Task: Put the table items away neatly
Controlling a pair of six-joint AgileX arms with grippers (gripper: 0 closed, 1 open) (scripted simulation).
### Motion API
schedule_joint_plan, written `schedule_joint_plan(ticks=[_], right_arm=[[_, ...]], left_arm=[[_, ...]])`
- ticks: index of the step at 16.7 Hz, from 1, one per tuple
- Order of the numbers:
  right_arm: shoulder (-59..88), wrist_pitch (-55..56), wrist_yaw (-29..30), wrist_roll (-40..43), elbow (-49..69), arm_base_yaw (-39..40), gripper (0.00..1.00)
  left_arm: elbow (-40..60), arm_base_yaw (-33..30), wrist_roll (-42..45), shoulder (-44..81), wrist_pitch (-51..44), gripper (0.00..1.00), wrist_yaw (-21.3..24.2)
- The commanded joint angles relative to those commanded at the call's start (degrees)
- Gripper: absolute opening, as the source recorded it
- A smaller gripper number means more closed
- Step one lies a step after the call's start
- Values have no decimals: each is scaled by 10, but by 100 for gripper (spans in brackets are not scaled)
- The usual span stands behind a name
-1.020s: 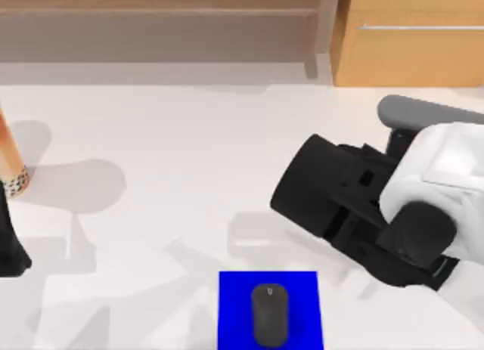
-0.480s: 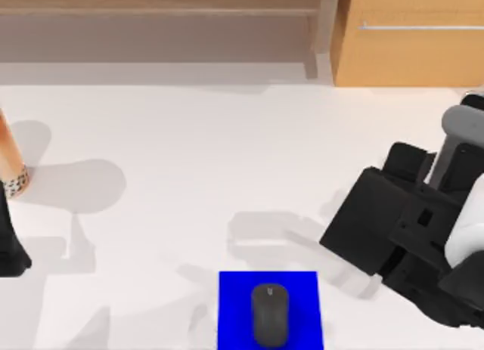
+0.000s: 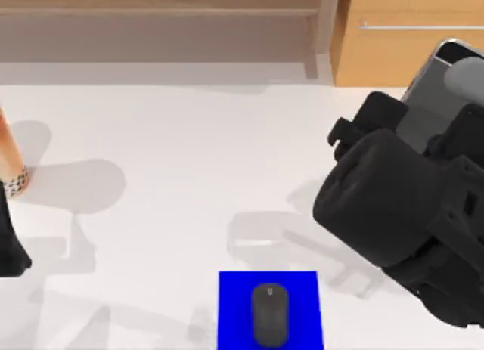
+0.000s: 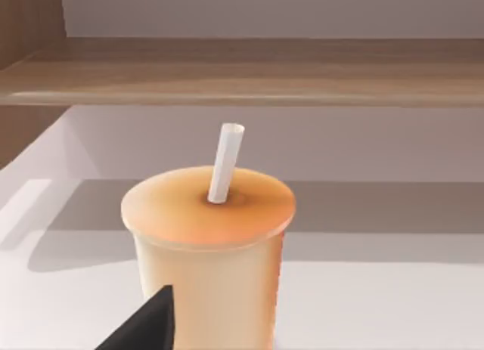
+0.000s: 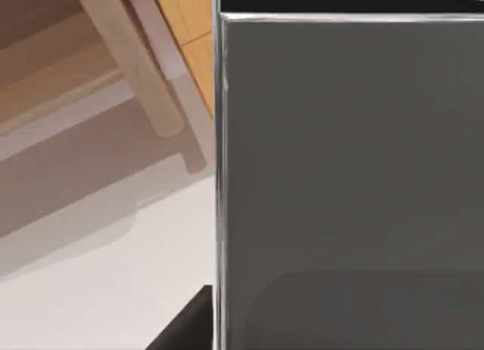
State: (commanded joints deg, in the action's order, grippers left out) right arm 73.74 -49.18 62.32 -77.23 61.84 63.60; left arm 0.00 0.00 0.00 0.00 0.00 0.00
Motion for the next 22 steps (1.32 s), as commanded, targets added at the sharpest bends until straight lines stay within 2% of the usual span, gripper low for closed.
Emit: schedule_joint_plan(ticks=[5, 10, 15, 22], right_arm=[[-8, 28, 17, 7, 37, 29, 0], [-12, 59, 22, 30, 36, 12, 0], [-7, 97, 10, 74, 2, -39, 0], [32, 165, -26, 186, -144, -164, 0]], left_arm=[[0, 0, 0, 0, 0, 100, 0], [0, 0, 0, 0, 0, 100, 0], [0, 0, 0, 0, 0, 100, 0], [0, 0, 0, 0, 0, 100, 0]])
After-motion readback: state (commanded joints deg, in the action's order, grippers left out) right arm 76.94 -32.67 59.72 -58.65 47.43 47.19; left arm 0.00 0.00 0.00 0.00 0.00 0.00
